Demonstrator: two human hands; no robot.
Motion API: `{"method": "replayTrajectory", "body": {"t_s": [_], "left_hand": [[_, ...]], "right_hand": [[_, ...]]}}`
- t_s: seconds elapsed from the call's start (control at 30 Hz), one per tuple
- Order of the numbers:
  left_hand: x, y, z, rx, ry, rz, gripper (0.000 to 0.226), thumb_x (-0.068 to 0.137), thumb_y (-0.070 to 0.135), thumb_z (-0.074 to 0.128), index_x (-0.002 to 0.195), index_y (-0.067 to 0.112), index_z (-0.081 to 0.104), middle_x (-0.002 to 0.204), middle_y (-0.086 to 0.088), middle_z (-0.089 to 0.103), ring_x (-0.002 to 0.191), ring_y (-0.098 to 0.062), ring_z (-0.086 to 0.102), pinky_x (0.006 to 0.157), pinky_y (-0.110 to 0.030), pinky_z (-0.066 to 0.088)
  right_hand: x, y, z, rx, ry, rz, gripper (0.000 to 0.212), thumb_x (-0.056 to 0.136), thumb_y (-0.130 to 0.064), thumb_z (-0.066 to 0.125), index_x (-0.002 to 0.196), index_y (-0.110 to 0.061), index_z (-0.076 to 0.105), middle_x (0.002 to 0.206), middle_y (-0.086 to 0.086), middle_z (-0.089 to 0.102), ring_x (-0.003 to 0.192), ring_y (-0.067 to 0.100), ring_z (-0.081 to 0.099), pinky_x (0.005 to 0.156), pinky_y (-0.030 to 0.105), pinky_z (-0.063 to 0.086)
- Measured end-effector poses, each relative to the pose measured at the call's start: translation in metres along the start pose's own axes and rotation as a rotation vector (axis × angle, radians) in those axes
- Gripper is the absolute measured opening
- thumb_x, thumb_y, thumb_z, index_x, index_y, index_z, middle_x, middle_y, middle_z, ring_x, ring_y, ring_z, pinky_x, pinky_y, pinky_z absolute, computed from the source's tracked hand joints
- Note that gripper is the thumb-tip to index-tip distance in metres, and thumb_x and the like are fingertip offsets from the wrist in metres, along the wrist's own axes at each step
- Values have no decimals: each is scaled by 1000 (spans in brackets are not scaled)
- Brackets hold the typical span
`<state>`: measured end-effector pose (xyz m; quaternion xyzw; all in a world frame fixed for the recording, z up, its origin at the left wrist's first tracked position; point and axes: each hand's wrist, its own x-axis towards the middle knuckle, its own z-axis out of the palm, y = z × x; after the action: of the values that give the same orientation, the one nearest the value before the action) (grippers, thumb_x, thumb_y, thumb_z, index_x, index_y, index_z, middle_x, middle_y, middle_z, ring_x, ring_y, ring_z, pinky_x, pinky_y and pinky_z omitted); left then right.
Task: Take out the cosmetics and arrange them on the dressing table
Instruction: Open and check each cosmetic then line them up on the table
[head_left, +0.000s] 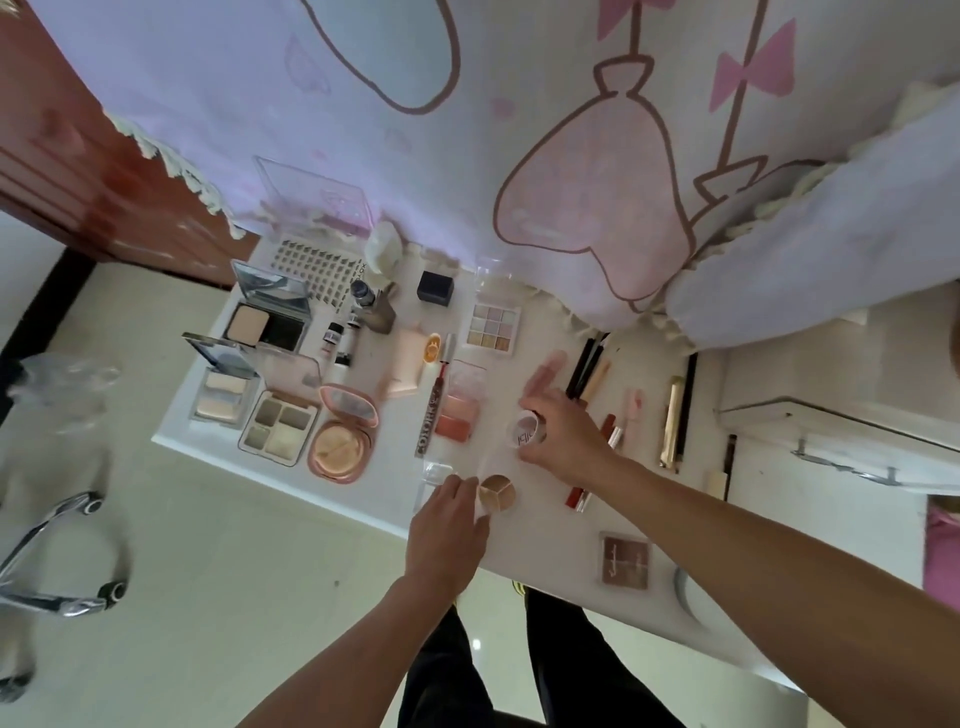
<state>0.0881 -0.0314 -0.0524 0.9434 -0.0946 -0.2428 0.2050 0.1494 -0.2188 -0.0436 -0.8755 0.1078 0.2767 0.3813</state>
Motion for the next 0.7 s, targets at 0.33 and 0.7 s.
{"method": "replayTrajectory", "body": {"t_s": [0.33, 0.7], "left_hand": [[9, -4, -2, 52, -57, -13, 35, 94, 34, 54, 124, 17, 52, 119, 1, 59, 106, -22, 59, 88, -32, 45], [7, -12, -8, -58, -148, -104, 31, 86, 18, 57, 116, 15, 61, 102, -3, 70, 98, -24, 64, 88, -36, 51]], "right_hand": [[9, 2, 27, -433, 56, -163, 60, 84, -26, 69, 140, -23, 48, 132, -1, 42, 121, 21, 43, 82, 38, 48], [-34, 12, 48, 59, 86, 213, 21, 82, -5, 60, 95, -23, 62, 94, 1, 68, 88, 24, 67, 81, 40, 55]]}}
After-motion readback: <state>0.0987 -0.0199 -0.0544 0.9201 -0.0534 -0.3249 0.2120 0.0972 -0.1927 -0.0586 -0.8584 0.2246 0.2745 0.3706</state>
